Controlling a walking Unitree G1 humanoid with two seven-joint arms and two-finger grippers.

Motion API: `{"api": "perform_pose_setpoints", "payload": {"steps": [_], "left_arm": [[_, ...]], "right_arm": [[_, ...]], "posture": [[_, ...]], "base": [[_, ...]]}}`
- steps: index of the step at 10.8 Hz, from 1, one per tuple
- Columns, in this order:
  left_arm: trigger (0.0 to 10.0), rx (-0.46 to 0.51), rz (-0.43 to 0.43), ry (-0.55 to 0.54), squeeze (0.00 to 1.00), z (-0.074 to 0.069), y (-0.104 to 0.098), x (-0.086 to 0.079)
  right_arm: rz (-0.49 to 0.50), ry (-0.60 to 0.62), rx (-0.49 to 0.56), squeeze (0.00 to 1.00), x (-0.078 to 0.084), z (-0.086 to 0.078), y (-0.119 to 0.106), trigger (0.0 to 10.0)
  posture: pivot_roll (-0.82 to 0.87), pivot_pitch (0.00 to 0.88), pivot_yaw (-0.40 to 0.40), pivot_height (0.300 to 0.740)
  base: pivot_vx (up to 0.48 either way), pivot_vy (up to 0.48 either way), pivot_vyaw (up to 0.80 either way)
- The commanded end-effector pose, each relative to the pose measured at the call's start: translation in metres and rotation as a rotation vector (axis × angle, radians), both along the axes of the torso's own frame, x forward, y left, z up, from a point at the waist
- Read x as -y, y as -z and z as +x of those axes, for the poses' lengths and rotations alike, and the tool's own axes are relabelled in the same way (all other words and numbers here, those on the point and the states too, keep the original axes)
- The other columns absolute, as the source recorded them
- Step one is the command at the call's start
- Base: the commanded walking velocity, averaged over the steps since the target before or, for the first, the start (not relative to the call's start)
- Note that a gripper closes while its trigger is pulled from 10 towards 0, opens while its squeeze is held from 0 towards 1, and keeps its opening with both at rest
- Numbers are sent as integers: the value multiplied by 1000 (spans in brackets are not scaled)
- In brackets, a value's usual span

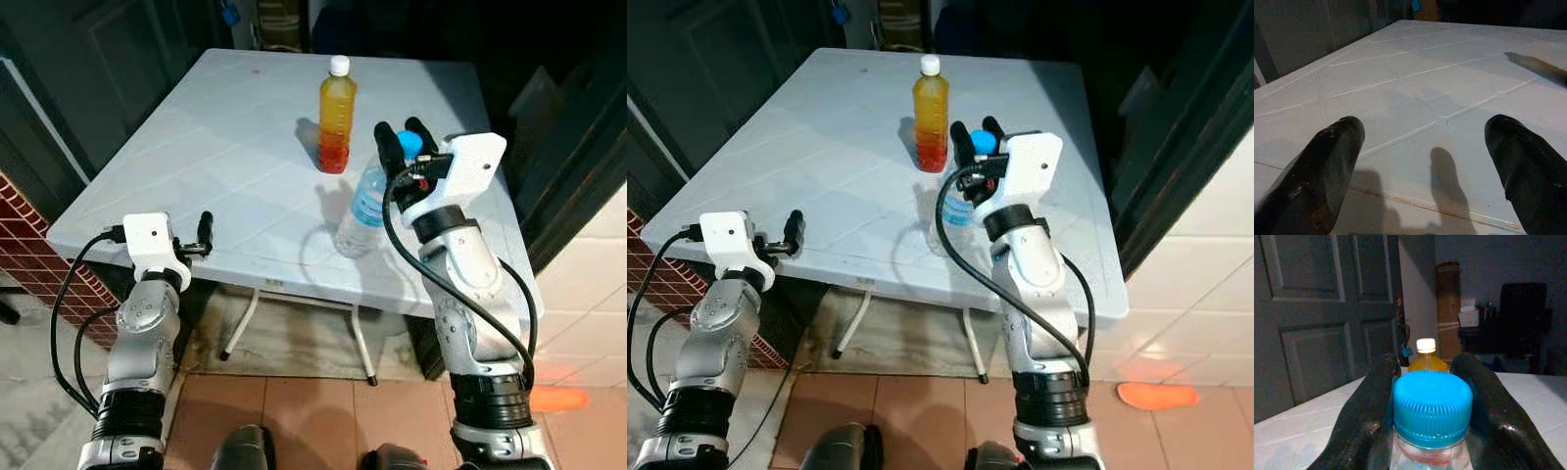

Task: Restocking fridge

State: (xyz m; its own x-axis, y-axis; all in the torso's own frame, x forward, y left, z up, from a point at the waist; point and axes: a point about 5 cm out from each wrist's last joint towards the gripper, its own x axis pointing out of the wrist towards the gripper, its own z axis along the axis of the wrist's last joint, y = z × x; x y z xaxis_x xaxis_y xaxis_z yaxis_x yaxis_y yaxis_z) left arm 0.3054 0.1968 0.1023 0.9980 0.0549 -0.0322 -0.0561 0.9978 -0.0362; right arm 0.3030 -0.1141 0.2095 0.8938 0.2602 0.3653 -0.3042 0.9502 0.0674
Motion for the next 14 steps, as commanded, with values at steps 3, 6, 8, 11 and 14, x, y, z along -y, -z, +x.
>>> {"api": "perform_pose_setpoints", "payload": {"steps": [3,6,8,11,14], "left_arm": [[10000,17,20,17,0,-7,-3,2],[10000,-8,31,43,0,-23,4,8],[10000,-14,28,49,0,-24,4,11],[10000,-14,32,47,0,-24,2,11],[10000,-20,30,41,0,-23,4,12]], "right_arm": [[-48,84,-124,0,24,-6,33,10000],[-114,138,-128,0,34,-15,42,10000],[-114,139,-116,0,29,-10,35,10000],[-183,127,-38,0,16,-5,16,10000],[-164,99,21,0,10,1,-6,10000]], "posture": [[-22,0,44,740],[-23,0,47,740],[-21,8,44,740],[-19,28,41,740],[-21,34,35,740]], "base": [[-206,0,0],[-325,0,0],[-313,0,0],[-92,0,0],[0,0,0]]}}
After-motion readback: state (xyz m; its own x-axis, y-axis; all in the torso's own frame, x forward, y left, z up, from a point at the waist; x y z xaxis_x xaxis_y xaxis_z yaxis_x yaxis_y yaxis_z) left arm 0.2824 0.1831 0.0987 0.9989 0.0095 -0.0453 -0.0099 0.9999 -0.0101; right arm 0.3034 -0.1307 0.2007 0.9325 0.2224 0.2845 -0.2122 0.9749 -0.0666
